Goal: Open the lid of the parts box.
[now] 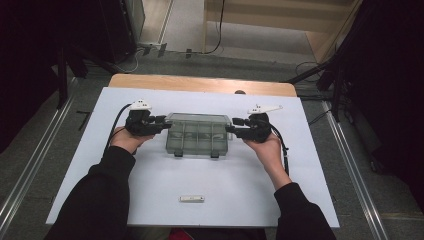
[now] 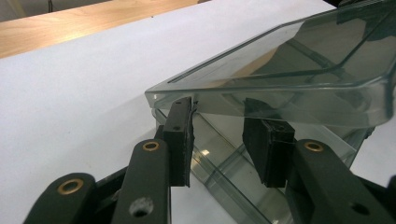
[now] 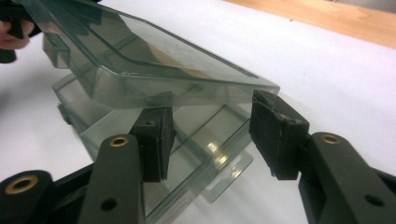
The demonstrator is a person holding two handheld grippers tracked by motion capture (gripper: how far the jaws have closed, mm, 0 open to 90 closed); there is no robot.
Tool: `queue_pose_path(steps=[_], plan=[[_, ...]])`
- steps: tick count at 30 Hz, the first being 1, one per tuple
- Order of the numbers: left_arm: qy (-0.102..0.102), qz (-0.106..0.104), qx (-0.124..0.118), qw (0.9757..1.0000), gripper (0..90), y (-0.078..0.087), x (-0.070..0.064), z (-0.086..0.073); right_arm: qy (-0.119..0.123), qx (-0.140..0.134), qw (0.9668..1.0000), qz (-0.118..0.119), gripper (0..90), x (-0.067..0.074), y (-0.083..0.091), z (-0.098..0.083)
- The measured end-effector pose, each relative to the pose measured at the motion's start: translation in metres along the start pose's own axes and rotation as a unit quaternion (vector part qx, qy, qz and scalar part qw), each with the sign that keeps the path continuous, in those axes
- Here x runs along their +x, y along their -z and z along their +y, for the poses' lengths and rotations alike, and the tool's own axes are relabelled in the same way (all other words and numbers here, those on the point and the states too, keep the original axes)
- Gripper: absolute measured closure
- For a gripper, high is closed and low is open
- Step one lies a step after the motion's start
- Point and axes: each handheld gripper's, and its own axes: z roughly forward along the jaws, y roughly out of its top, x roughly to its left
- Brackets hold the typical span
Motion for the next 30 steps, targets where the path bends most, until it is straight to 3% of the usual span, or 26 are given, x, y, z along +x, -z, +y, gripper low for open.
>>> queue_pose_path(steps=[6,19,27,30], plan=[[0.002,0.006,0.002,1.0,61.4,-0.002,0.0,0.002,0.014,-0.008,0.9998,-0.008,54.4,0.002,-0.007,0.002],[0.004,0.014,-0.012,0.9998,61.2,-0.006,0.004,0.012,0.004,-0.015,0.9998,-0.011,59.8,-0.001,-0.006,0.014],[0.003,0.017,-0.009,0.9998,60.2,-0.007,0.008,0.021,0.007,-0.021,0.9997,-0.011,60.8,-0.005,-0.006,0.023],[0.007,0.016,-0.019,0.9997,60.2,-0.01,0.009,0.023,0.008,-0.024,0.9996,-0.015,60.9,-0.006,-0.007,0.025]])
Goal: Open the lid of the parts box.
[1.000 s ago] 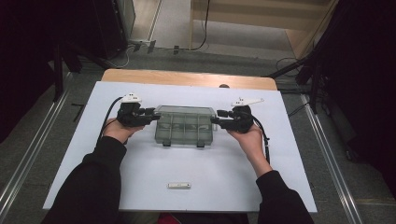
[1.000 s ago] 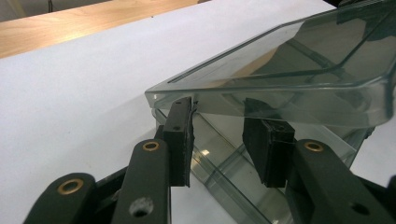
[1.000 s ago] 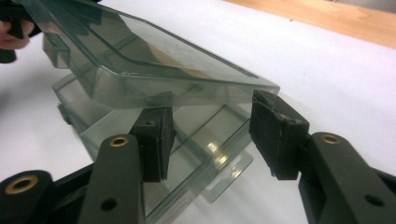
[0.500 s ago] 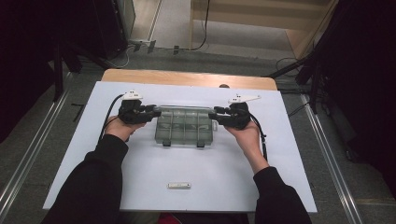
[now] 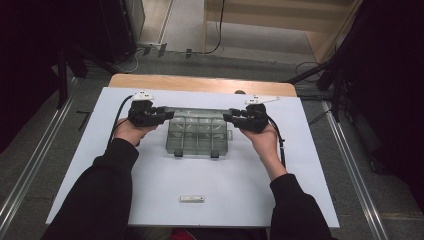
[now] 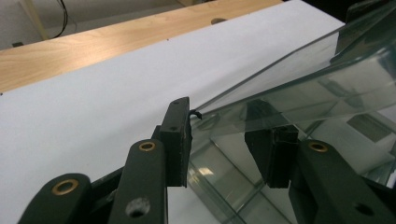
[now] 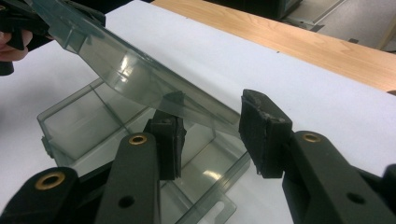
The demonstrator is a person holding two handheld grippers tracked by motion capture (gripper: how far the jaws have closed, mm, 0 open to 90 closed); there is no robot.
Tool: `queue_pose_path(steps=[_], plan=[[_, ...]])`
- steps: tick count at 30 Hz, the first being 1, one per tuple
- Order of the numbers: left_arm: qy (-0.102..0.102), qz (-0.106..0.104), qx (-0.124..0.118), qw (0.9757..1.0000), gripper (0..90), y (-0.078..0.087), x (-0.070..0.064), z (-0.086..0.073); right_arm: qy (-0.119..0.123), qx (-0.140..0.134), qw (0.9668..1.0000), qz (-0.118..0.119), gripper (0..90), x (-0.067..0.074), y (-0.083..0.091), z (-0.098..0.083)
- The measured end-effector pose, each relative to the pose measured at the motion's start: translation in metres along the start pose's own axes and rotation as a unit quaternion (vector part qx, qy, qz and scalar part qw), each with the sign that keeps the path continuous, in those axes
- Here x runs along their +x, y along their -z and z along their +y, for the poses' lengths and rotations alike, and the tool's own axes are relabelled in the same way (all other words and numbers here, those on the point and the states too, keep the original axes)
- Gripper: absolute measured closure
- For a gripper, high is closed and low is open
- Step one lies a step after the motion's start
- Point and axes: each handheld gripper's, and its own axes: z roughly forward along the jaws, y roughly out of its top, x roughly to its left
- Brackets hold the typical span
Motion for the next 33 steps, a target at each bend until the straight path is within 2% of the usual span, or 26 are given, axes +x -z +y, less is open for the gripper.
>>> queue_pose_path(steps=[12,16,23,28,33], plan=[[0.009,0.01,-0.008,0.9999,60.2,-0.01,0.005,0.002,-0.011,-0.011,0.9998,-0.016,65.2,-0.006,-0.007,0.002],[0.011,0.014,-0.014,0.9997,60.2,-0.012,0.005,0.002,-0.002,-0.016,0.9995,-0.027,65.6,-0.005,-0.01,0.002],[0.011,0.019,-0.019,0.9996,60.1,-0.017,0.008,0.004,-0.004,-0.03,0.999,-0.034,65.5,-0.008,-0.016,0.002],[0.018,0.017,-0.026,0.9994,59.4,-0.023,0.01,0.003,-0.006,-0.023,0.999,-0.038,65.0,-0.01,-0.022,0.006],[0.022,0.019,-0.035,0.9989,59.4,-0.027,0.013,0.002,0.001,-0.025,0.9982,-0.055,65.2,-0.008,-0.028,0.009]])
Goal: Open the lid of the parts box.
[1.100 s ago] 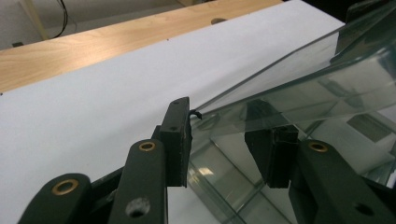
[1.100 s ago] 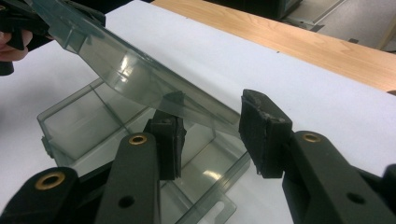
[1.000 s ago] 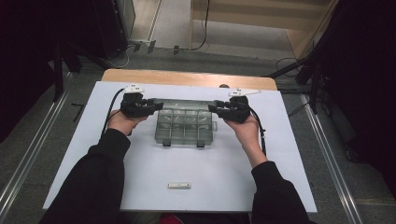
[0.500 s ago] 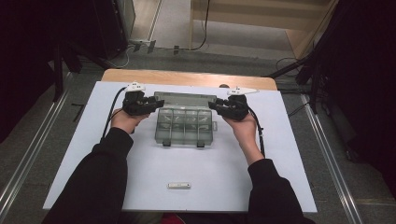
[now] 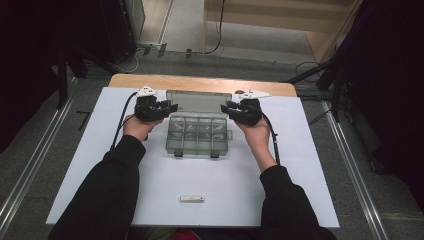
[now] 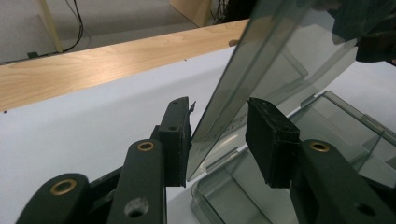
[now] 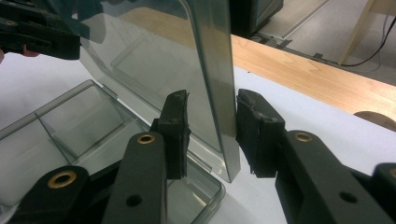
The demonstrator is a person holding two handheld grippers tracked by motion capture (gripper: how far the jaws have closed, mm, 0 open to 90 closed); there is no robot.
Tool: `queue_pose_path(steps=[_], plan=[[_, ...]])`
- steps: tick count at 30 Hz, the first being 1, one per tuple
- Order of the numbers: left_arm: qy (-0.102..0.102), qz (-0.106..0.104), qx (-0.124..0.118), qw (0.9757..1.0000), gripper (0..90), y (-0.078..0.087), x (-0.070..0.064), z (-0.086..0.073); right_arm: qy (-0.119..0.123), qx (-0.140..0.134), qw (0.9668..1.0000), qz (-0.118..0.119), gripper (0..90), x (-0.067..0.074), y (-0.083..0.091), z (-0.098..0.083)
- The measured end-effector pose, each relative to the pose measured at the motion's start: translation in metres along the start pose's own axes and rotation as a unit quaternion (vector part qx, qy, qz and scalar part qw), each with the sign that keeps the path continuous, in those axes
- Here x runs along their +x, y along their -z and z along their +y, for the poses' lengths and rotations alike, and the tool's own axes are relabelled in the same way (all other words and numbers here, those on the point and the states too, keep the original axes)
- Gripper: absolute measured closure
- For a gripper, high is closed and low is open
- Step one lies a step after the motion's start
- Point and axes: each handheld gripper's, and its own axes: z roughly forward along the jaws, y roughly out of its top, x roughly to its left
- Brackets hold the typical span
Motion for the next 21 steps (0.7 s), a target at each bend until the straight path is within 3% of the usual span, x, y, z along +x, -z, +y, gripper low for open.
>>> queue_pose_path(steps=[10,16,21], plan=[[0.005,0.013,0.0,0.9999,59.6,-0.009,0.003,-0.004,-0.028,-0.018,0.9994,-0.005,65.5,-0.004,-0.008,-0.002],[0.011,0.016,-0.013,0.9997,60.7,-0.013,0.002,-0.003,-0.026,-0.023,0.9993,-0.01,65.3,-0.007,-0.013,-0.005],[0.016,0.024,-0.008,0.9996,60.7,-0.017,0.002,-0.001,-0.035,-0.027,0.9989,-0.014,65.4,-0.009,-0.018,-0.007]])
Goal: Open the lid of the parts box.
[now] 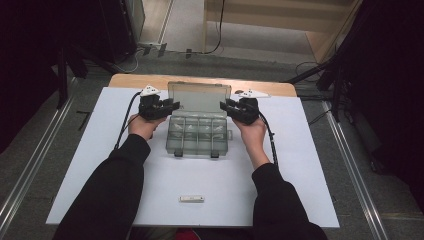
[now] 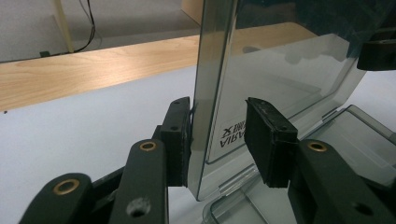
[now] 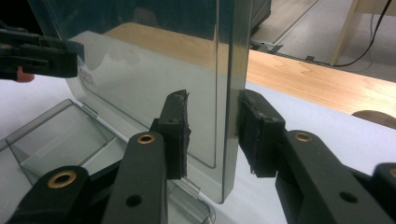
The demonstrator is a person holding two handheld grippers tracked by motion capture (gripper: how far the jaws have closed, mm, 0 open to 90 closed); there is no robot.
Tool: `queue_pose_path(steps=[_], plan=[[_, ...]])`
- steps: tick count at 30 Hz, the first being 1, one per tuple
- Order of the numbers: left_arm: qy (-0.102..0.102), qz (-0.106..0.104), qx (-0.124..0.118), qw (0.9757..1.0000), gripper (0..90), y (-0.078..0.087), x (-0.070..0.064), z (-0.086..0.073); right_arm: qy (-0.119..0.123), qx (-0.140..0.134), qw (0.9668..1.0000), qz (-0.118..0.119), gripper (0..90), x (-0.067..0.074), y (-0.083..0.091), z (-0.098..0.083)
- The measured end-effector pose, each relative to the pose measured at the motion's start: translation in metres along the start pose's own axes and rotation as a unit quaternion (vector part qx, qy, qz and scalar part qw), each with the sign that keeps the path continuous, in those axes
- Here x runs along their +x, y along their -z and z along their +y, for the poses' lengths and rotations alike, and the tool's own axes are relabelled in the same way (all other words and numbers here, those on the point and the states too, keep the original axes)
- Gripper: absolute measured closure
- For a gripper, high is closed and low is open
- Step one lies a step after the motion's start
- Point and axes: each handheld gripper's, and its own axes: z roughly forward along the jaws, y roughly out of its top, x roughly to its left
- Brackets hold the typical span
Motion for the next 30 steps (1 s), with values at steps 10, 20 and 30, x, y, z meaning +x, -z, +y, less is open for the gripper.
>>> queue_pose_path(steps=[10,20,30], plan=[[0.006,0.023,0.003,0.9997,60.5,-0.008,-0.002,0.002,-0.015,0.009,0.9998,-0.007,67.7,-0.005,-0.008,0.003],[0.007,0.02,0.005,0.9998,60.3,-0.013,0.003,0.002,-0.011,0.018,0.9998,-0.004,66.9,-0.011,-0.013,0.007],[0.042,0.017,0.012,0.9989,58.4,-0.021,0.008,-0.005,-0.02,0.026,0.9994,-0.012,66.0,-0.018,-0.02,0.007]])
